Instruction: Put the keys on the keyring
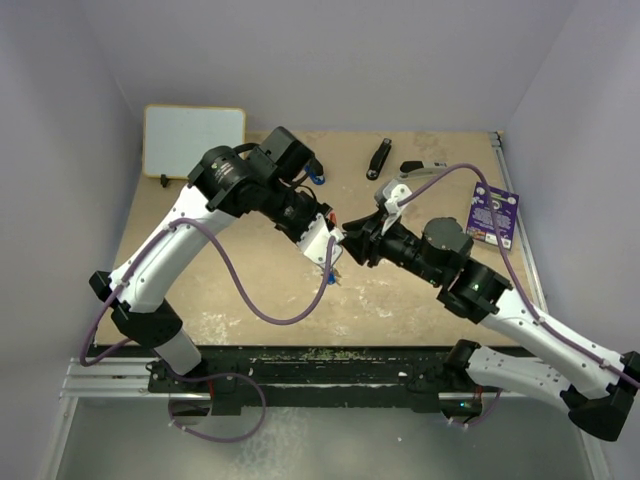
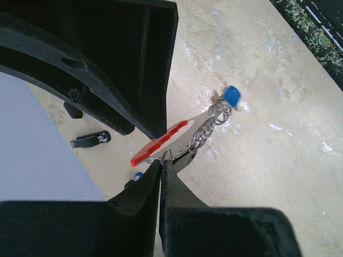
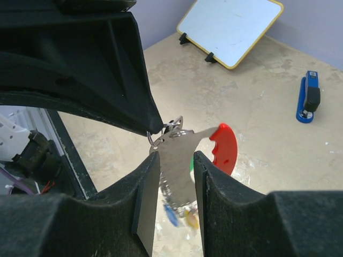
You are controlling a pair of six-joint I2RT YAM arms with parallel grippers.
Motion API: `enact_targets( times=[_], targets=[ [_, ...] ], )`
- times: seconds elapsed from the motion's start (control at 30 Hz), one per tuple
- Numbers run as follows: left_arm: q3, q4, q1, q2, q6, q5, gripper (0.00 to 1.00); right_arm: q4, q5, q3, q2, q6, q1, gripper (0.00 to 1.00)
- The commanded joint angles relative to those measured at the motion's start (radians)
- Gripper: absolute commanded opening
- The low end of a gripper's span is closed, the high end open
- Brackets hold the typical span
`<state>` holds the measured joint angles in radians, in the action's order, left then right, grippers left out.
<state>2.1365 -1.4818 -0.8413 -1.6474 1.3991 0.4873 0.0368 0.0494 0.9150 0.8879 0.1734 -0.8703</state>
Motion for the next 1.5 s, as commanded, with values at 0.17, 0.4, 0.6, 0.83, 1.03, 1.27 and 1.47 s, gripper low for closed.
enact_targets(
  times=[0.17,0.4,0.6,0.83,1.03,1.27,1.47],
  targets=[
    [0.054,0.045,-0.007,-0.009,-0.024,0.033,0.03,0.108,0.056,0.039,0.046,0.01,-0.013,0.37],
    [0.06,0.059,-0.007,-0.013,-0.039,0.029,0.03,0.133,0.064,0.042,0.067,0.011,-0.018,0.37],
    [0.054,0.066,-0.006,-0.012,-0.044,0.012,0.03,0.127,0.067,0.04,0.059,0.021,-0.022,0.38],
    [0.07,0.069,-0.008,-0.011,-0.059,0.047,0.03,0.135,0.067,0.035,0.065,0.02,-0.022,0.36],
    [0.091,0.049,-0.02,-0.007,-0.061,0.053,0.03,0.137,0.055,0.032,0.069,0.016,-0.022,0.28],
    [0.091,0.047,-0.029,-0.005,-0.063,0.055,0.03,0.134,0.053,0.043,0.078,0.014,-0.022,0.11],
    [0.088,0.06,-0.033,-0.001,-0.07,0.045,0.03,0.135,0.062,0.041,0.082,0.009,-0.023,0.01]
  ],
)
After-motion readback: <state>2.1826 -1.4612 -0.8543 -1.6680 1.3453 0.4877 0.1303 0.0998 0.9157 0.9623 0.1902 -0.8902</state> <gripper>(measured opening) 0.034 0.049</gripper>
